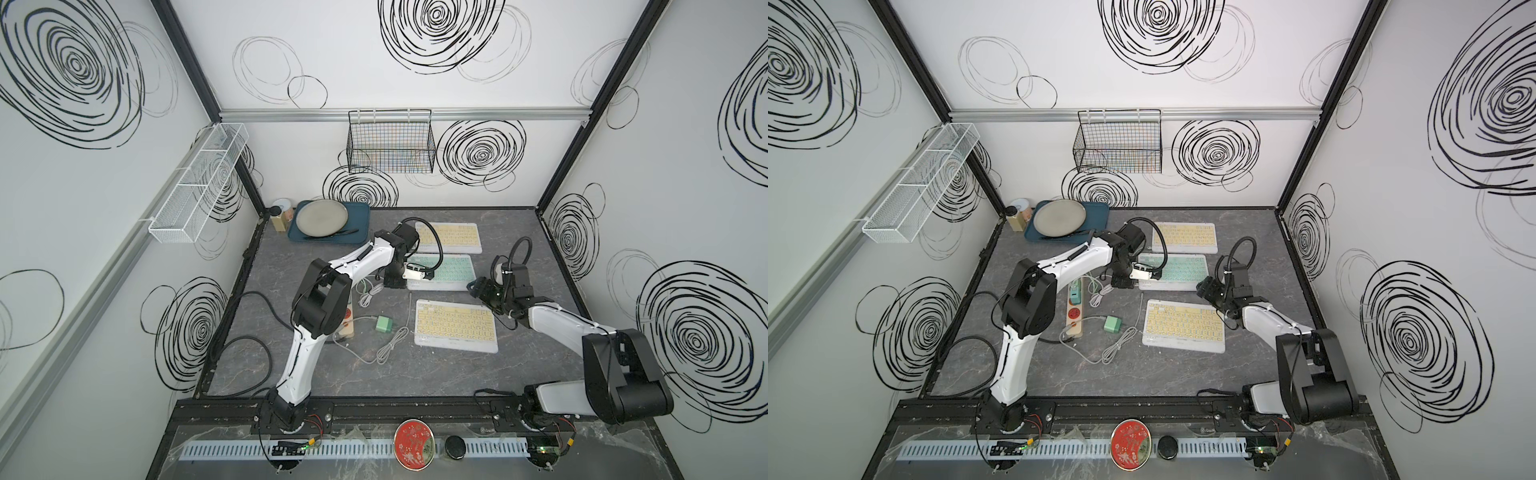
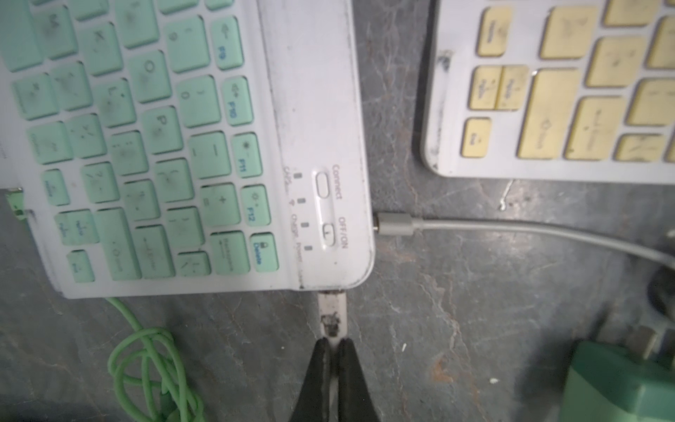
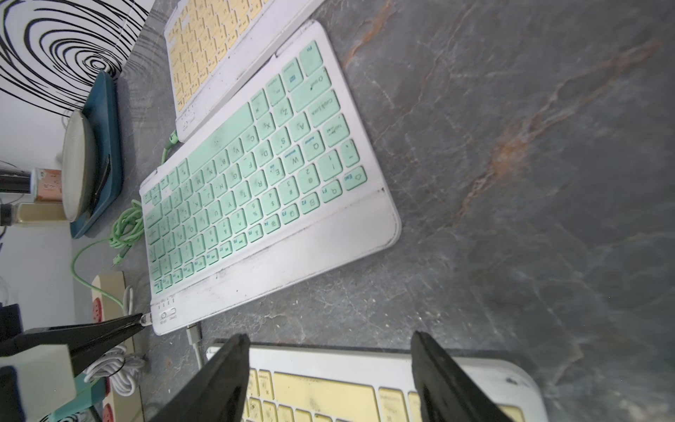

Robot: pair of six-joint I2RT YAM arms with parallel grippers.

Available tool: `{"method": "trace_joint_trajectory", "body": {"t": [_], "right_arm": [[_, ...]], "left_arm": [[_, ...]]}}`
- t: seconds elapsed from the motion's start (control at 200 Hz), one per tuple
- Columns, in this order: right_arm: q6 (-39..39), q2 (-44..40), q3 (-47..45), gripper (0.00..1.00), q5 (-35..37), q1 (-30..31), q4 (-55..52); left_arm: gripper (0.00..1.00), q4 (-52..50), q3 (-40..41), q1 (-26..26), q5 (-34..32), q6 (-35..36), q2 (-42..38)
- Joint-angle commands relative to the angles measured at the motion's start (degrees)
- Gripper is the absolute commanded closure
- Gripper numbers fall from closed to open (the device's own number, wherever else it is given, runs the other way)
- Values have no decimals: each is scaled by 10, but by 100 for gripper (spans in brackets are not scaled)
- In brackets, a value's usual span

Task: Unplug the wireless keyboard
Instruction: Pick up the keyboard from the center of the board.

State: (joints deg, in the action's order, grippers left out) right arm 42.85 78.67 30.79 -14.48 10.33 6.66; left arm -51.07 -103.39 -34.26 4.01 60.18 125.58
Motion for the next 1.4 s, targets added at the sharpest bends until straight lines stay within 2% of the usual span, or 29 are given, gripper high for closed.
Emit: {"method": "trace_joint_trajectory", "body": {"t": [0.0, 0.145, 0.295, 0.485, 0.876, 1.156, 1.296, 1.396], "right_arm": [[114, -1, -66, 23, -66, 3, 148], [240, 20, -130, 18, -68, 33, 298], [298, 66, -125, 17, -65, 81, 379], [330, 110, -115, 17, -31, 130, 436], [348, 51, -134, 17, 31, 164, 422], [370, 63, -131, 18, 51, 184, 450], [394, 98, -132, 22, 70, 192, 490], [419, 131, -140, 32, 81, 197, 554]], "left_arm": [[100, -17, 2, -12, 13, 2, -28], [100, -19, 3, -21, 11, -1, -28], [100, -16, 11, -30, 9, -3, -37], [100, -16, 15, -41, 25, -3, -49], [100, -23, 8, -74, 32, 0, -63], [100, -22, 18, -85, 38, -5, -69], [100, -15, 31, -92, 44, -7, -79], [100, -13, 41, -95, 54, -5, -87]]}}
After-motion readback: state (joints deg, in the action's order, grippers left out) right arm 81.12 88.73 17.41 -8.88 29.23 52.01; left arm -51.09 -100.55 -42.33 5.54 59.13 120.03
